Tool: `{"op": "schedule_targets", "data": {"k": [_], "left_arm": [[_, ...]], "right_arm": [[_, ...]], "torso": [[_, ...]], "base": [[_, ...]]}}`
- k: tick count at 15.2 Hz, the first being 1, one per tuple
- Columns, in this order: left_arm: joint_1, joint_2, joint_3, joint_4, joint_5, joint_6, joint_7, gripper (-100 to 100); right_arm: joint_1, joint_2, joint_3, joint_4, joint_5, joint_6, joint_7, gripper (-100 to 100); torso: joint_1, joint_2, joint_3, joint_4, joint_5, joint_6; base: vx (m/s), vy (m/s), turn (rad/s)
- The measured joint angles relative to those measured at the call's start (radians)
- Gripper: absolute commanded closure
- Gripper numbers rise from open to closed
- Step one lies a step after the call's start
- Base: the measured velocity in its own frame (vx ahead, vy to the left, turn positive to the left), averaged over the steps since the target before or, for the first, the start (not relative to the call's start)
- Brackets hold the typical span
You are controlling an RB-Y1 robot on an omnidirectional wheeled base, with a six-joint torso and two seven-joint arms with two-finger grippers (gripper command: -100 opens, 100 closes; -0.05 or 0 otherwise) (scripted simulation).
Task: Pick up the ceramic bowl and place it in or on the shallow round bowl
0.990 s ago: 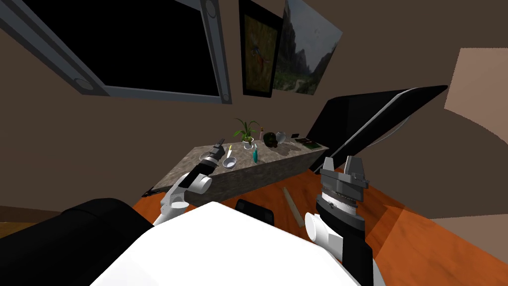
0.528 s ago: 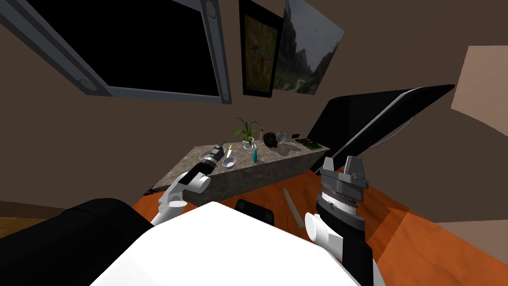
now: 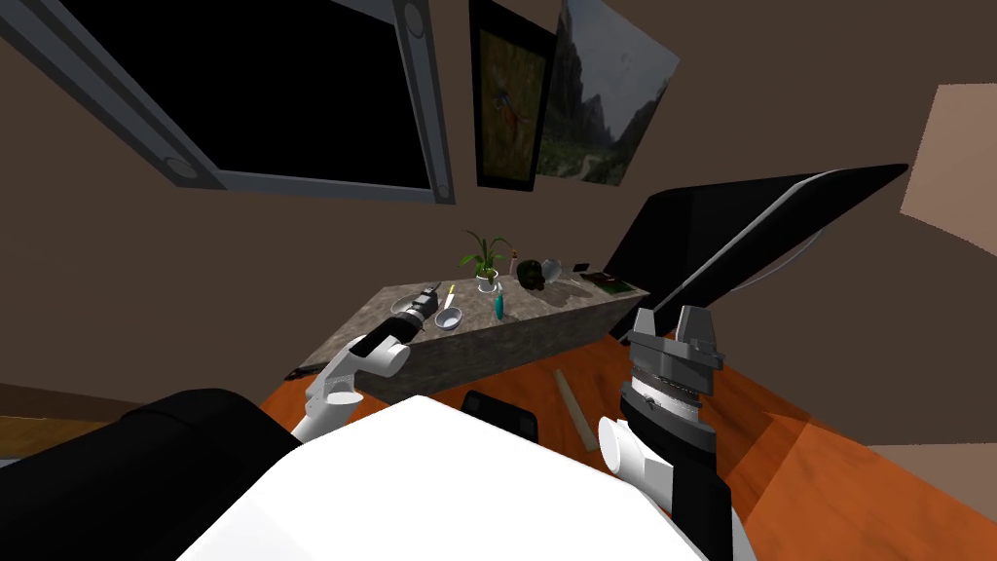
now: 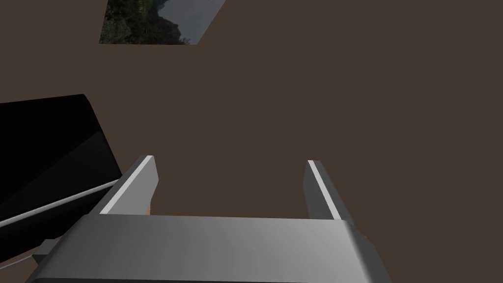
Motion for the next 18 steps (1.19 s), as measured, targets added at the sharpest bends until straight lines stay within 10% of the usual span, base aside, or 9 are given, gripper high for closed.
{"op": "schedule_targets", "data": {"k": [18], "left_arm": [[-0.009, 0.055, 0.069, 0.024, 0.104, 0.366, 0.022, -100]], "right_arm": [[0.0, 0.0, 0.0, 0.0, 0.0, 0.0, 0.0, 0]], "torso": [[0.0, -0.001, 0.0, 0.0, 0.0, 0.0]], "base": [[0.016, -0.026, 0.026]]}}
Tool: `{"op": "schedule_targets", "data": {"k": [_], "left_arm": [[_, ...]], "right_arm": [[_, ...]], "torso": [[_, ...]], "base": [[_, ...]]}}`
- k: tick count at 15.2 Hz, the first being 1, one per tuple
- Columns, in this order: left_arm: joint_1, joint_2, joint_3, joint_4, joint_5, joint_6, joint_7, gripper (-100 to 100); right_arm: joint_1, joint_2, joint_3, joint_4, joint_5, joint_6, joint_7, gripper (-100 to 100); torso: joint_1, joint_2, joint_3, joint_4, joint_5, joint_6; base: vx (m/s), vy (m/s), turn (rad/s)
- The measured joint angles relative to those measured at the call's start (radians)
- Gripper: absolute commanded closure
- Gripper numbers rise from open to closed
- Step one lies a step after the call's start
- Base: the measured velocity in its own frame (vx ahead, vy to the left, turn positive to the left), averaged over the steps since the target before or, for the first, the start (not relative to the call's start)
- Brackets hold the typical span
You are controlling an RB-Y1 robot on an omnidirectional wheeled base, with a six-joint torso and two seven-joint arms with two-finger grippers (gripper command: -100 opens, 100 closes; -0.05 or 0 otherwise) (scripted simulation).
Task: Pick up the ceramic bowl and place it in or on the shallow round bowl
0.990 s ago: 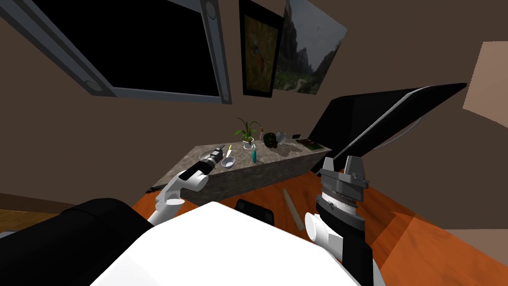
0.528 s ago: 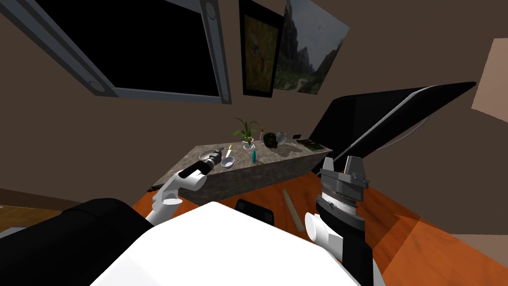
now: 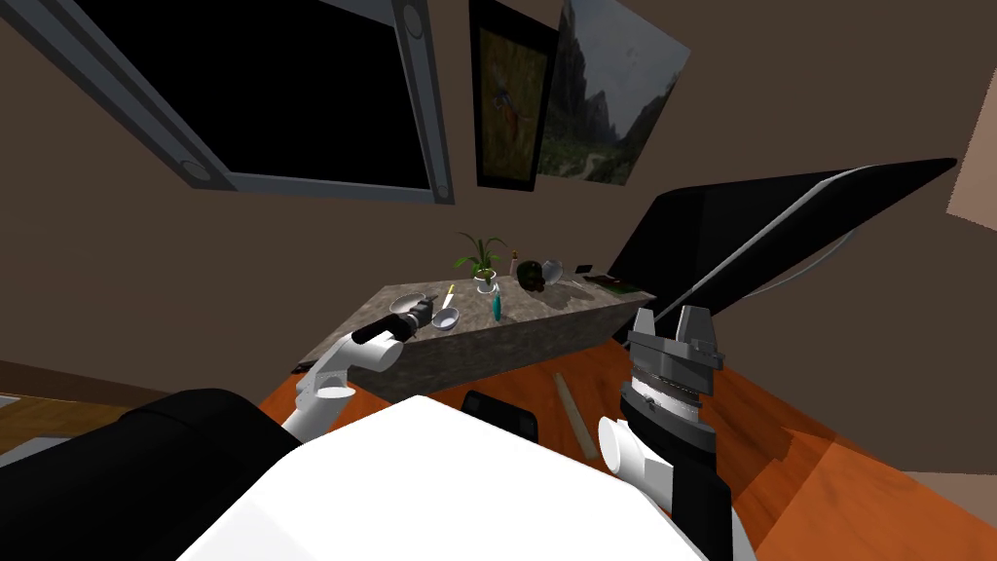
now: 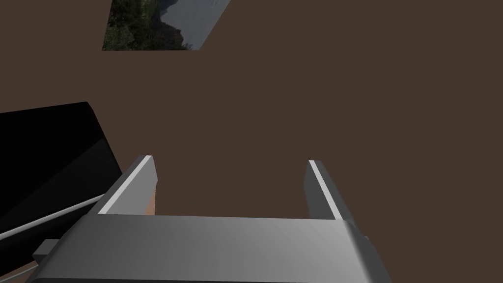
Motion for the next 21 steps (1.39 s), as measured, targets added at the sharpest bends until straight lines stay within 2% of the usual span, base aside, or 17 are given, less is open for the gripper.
{"op": "schedule_targets", "data": {"k": [21], "left_arm": [[-0.015, 0.045, 0.073, 0.024, 0.112, 0.408, 0.027, -100]], "right_arm": [[0.0, 0.0, 0.0, 0.0, 0.0, 0.0, 0.0, 0]], "torso": [[0.0, -0.001, -0.001, 0.0, 0.0, 0.0]], "base": [[0.03, -0.021, 0.015]]}}
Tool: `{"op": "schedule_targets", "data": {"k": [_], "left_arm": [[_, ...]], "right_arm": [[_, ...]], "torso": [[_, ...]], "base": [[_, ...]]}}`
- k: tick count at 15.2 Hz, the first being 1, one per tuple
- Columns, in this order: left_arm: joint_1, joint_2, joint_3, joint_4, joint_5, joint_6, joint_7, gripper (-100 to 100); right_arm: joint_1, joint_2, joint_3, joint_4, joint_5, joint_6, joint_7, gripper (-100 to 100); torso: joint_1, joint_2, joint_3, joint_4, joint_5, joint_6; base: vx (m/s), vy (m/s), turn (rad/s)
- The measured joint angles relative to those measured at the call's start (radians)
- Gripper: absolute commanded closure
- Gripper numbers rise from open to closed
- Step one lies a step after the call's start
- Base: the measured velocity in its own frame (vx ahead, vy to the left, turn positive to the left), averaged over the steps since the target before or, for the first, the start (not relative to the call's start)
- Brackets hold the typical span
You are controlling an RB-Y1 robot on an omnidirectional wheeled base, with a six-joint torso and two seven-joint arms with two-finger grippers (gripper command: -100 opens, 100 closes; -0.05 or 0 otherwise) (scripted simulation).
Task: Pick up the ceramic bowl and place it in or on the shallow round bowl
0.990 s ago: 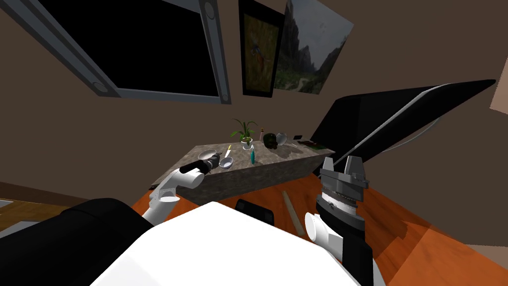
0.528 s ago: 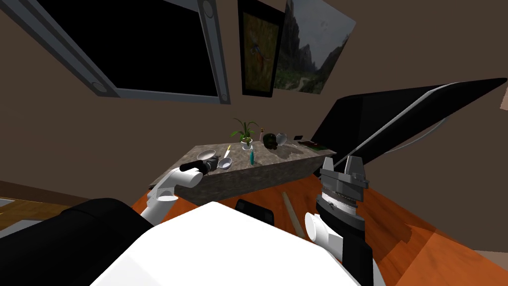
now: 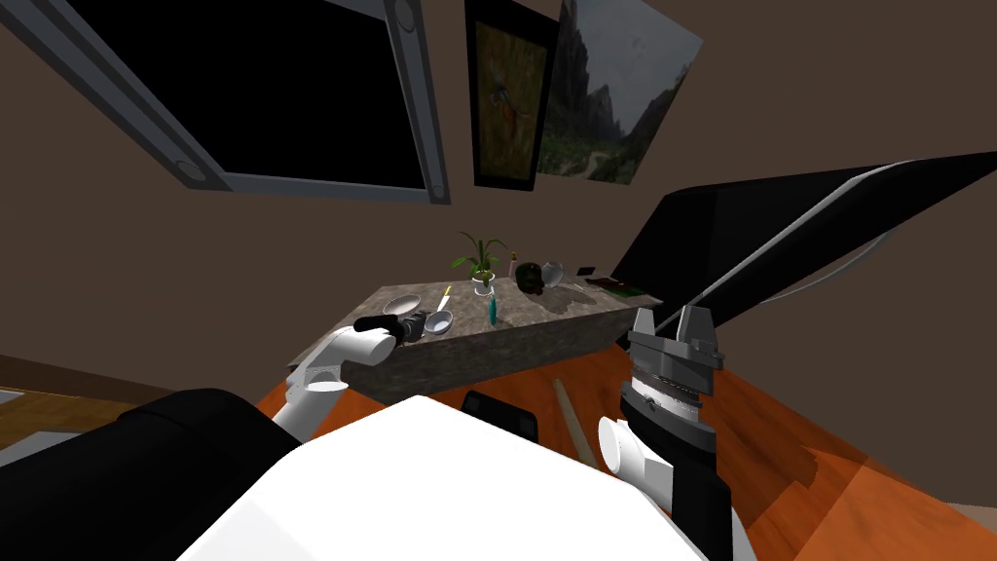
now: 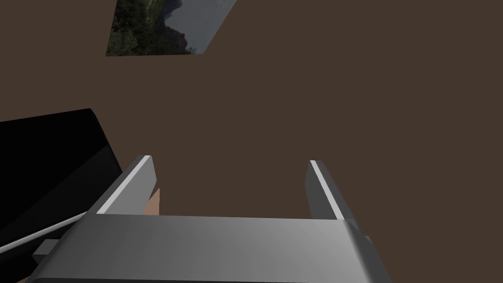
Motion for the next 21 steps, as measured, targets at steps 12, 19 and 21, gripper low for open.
{"op": "schedule_targets", "data": {"k": [12, 19, 21], "left_arm": [[-0.005, 0.018, 0.041, 0.019, 0.067, 0.22, 0.01, -100], [-0.009, 0.021, 0.056, 0.03, 0.098, 0.342, 0.018, -100], [-0.012, 0.023, 0.059, 0.033, 0.106, 0.369, 0.02, -100]], "right_arm": [[0.0, 0.0, 0.0, 0.0, 0.0, 0.0, 0.0, 0], [0.0, 0.0, 0.0, 0.0, 0.0, 0.0, 0.0, 0], [0.0, 0.0, 0.0, 0.0, 0.0, 0.0, 0.0, 0]], "torso": [[0.0, -0.001, -0.001, 0.0, 0.0, 0.0], [0.0, -0.001, -0.001, 0.0, 0.0, 0.0], [0.0, -0.001, -0.001, 0.0, 0.0, 0.0]], "base": [[0.05, -0.022, 0.002], [0.057, -0.022, -0.007], [0.042, -0.012, -0.009]]}}
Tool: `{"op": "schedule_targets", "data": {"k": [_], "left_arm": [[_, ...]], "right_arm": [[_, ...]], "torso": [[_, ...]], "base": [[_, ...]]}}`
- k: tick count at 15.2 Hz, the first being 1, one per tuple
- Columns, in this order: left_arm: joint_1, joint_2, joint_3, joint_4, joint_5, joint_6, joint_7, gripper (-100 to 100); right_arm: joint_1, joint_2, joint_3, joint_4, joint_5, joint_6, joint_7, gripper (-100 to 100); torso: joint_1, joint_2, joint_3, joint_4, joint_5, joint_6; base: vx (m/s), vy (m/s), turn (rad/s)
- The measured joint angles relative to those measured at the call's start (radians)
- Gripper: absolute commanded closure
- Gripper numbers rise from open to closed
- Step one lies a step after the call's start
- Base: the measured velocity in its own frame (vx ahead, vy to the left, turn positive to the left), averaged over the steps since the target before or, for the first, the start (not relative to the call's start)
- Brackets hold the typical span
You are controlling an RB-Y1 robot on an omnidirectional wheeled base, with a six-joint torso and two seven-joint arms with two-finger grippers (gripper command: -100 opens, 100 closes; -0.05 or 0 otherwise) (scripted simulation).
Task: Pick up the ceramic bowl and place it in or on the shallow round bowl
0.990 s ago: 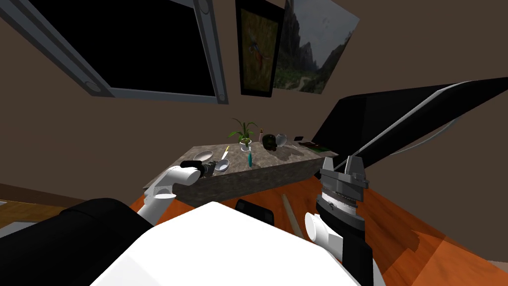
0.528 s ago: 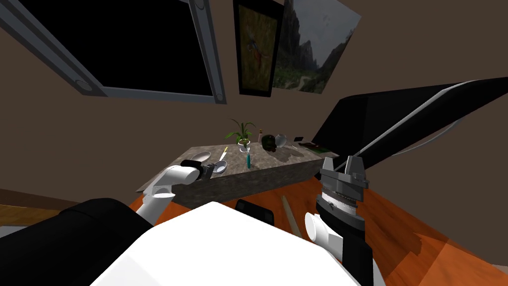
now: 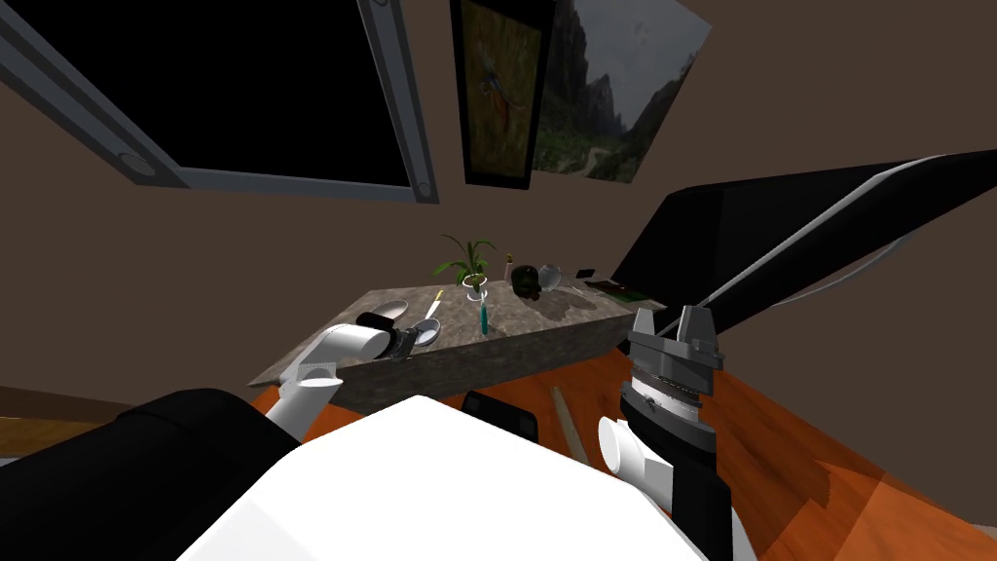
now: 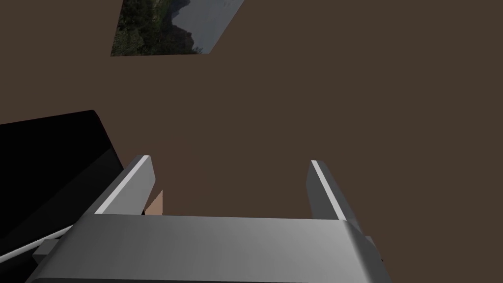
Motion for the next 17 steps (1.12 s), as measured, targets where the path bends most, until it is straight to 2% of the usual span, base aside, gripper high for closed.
{"op": "schedule_targets", "data": {"k": [3, 7, 8, 13, 17], "left_arm": [[-0.006, 0.001, 0.0, 0.015, 0.002, 0.011, -0.001, -100], [-0.019, -0.008, -0.021, 0.072, -0.021, -0.037, -0.013, -100], [-0.02, -0.008, -0.021, 0.075, -0.021, -0.041, -0.014, 100], [-0.021, -0.004, -0.026, 0.072, -0.021, -0.041, -0.024, 100], [-0.004, -0.004, -0.007, 0.019, -0.004, 0.001, -0.002, 100]], "right_arm": [[0.0, 0.0, 0.0, 0.0, 0.0, 0.0, 0.0, 0], [0.0, 0.0, 0.0, 0.0, 0.0, 0.0, 0.0, 0], [0.0, 0.0, 0.0, 0.0, 0.0, 0.0, 0.0, 0], [0.0, 0.0, 0.0, 0.0, 0.0, 0.0, 0.0, 0], [0.0, 0.0, 0.0, 0.0, 0.0, 0.0, 0.0, 0]], "torso": [[0.001, 0.002, 0.001, 0.0, 0.0, 0.0], [0.001, 0.005, 0.003, 0.001, 0.0, 0.0], [0.001, 0.005, 0.003, 0.001, 0.0, 0.0], [0.002, 0.004, 0.002, 0.001, 0.002, -0.005], [0.002, 0.004, 0.003, 0.002, 0.0, -0.005]], "base": [[0.007, -0.004, -0.023], [-0.016, -0.001, -0.025], [0.0, 0.0, 0.0], [0.001, 0.0, -0.002], [0.016, 0.0, 0.049]]}}
